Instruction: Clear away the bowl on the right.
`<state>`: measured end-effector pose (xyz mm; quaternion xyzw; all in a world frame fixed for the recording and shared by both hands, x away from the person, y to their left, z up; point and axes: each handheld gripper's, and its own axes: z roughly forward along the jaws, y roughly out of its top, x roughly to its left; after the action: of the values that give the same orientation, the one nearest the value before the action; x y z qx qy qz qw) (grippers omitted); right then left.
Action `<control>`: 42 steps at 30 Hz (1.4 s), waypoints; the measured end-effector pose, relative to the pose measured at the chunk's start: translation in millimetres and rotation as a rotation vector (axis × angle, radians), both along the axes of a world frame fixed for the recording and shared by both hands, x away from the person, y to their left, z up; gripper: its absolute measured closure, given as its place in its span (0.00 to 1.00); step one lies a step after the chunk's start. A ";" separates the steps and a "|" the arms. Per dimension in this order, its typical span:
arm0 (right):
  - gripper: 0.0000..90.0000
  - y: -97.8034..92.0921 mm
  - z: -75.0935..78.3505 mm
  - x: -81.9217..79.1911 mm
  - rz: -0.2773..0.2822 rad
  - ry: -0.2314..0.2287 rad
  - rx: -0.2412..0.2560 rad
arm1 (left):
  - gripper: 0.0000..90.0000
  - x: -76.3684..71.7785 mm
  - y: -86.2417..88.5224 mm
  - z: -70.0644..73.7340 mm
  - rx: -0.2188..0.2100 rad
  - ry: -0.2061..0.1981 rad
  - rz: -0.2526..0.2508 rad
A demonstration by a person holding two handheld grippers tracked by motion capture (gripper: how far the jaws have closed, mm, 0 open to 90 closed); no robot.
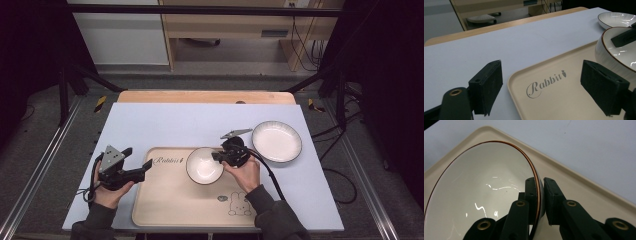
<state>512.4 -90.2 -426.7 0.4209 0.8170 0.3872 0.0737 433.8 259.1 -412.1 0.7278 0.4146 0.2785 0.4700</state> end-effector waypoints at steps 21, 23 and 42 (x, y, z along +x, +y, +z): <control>0.91 3.3 -18.2 7.1 0.005 0.061 0.001 | 0.19 0.2 0.0 -0.3 0.001 0.001 0.002; 0.91 3.4 -19.9 7.9 0.004 0.061 -0.008 | 0.19 0.3 -0.1 -0.5 0.001 0.001 0.002; 0.88 4.8 -21.9 8.5 0.006 0.043 -0.037 | 0.19 0.7 -0.7 -1.5 0.006 0.007 0.002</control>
<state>520.9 -85.4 -448.5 0.4254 0.8266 0.3632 0.0626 434.5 258.4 -413.6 0.7297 0.4162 0.2774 0.4662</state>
